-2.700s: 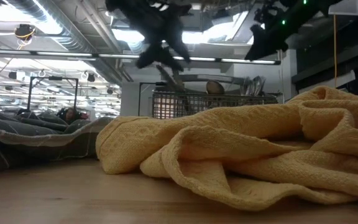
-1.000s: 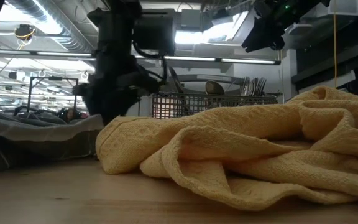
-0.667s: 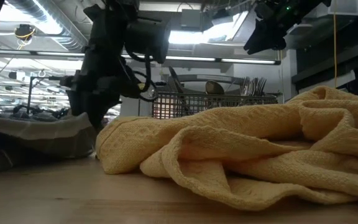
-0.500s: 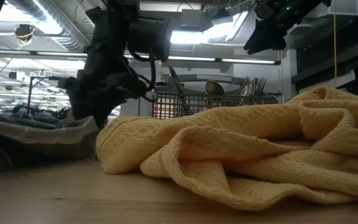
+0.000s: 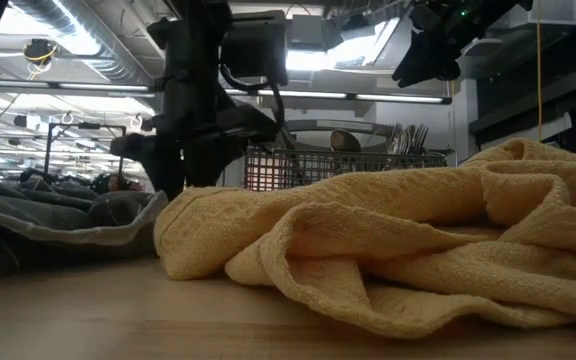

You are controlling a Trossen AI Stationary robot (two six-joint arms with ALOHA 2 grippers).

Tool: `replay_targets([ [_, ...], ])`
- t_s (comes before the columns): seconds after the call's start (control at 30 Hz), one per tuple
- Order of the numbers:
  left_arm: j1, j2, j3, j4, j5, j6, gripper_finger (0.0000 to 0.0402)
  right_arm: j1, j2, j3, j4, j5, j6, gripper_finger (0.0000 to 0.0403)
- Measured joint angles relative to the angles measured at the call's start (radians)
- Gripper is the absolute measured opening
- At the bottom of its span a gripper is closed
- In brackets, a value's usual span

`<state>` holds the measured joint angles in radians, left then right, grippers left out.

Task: Sort silverware
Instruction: Put the silver knife into the gray utensil holder

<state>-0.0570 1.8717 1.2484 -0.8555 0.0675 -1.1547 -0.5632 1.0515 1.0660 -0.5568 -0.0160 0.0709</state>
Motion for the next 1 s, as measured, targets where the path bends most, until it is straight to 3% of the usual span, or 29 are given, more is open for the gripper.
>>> replay_targets([
  [0.37, 0.0, 0.006, 0.0, 0.032, -0.105, -0.099, 0.0127, 0.0, 0.0, 0.0, 0.0, 0.0, -0.002, 0.0149],
  [0.87, -0.002, 0.082, 0.005, 0.038, -0.112, -0.132, 0.0127, 0.0, 0.0, 0.0, 0.002, 0.0, -0.013, 0.0149],
  [1.0, -0.002, 0.094, 0.005, 0.037, -0.116, -0.132, 0.011, 0.0, 0.0, 0.0, 0.005, 0.0, -0.026, 0.0149],
])
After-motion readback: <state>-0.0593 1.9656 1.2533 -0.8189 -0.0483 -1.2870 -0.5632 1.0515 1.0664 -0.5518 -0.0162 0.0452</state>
